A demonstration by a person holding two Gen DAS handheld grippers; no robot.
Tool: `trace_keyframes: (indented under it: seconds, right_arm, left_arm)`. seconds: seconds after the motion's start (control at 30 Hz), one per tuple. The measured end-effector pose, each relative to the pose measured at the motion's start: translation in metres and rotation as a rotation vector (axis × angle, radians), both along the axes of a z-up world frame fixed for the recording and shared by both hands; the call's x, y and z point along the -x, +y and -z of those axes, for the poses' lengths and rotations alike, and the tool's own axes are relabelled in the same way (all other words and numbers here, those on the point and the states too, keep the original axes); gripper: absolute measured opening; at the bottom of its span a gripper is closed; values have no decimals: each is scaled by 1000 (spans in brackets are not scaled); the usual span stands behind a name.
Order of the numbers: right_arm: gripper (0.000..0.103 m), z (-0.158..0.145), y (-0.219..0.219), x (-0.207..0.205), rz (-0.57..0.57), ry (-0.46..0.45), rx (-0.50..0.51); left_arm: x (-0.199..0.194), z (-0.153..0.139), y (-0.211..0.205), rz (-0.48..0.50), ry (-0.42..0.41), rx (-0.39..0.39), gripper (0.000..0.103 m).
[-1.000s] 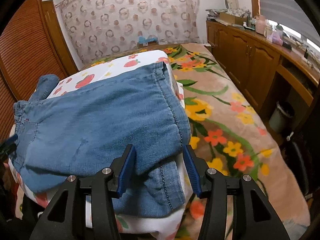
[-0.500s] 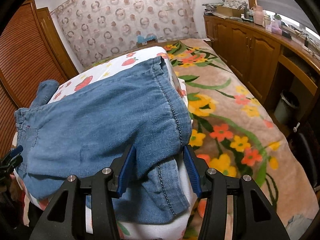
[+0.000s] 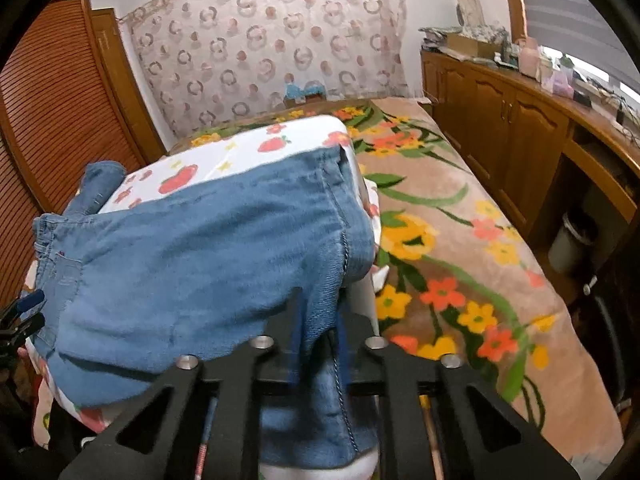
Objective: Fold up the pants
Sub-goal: 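Close the right gripper on the jeans leg hem and lift it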
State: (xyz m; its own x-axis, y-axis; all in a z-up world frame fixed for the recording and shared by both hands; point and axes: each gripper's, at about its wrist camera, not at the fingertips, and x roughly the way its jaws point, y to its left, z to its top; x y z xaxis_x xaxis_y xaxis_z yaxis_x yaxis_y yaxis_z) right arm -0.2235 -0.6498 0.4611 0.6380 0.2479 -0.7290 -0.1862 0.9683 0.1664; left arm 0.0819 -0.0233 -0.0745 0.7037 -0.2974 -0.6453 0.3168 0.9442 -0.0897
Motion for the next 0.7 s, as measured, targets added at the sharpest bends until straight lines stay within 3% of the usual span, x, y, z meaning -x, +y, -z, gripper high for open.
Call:
trace_keyframes:
  seconds: [0.33,0.7]
  right_arm:
    - [7,-33,17,7,-99,-102,3]
    - [6,-95,113,24,-362,-258,-26]
  left_arm:
    - [9,-15,14,-22,-41,20,87]
    - [29,-27,61,-93,-80,60,87]
